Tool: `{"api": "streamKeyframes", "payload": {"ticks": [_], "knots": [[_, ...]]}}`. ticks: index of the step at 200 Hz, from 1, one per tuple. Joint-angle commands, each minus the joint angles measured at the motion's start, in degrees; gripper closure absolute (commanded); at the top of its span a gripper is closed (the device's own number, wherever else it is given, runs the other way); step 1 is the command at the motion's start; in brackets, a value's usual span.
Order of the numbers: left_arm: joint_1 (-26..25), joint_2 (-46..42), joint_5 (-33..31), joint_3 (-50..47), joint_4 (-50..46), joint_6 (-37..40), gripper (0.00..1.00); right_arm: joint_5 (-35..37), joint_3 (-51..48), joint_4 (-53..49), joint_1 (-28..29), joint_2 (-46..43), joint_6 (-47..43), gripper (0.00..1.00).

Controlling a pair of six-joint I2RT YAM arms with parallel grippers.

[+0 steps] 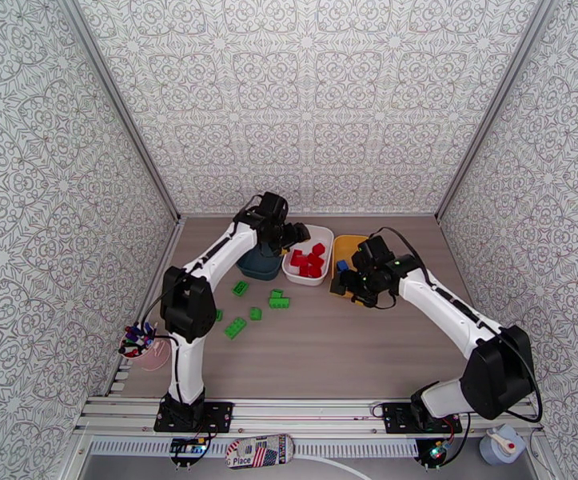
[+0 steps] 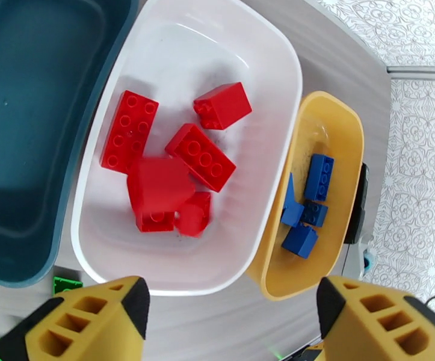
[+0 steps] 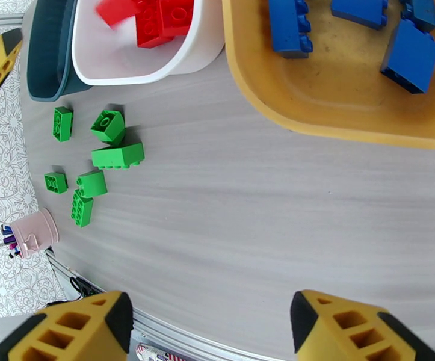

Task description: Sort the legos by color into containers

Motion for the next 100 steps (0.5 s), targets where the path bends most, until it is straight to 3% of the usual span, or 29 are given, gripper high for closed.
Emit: {"api": "streamKeyframes", "payload": {"ticks": [1,57,100], "knots": [[0.06,-4.43,-2.27,-1.75,-3.68,2.75,0.19,-0.38,-0.61,-0.27,-0.35,-0.30,0.80,0.26],[1.02,-19.46,-12.20,-22.74,-6.89,3.85,0.17,-1.47,3.19,0.78,2.84,5.61,0.88,0.26],[3.67,-29.76,-15.01,-39.76,-9.41,3.19,0.14,-1.48,10.35,0.33,8.93,13.60,0.64,0.27]]}}
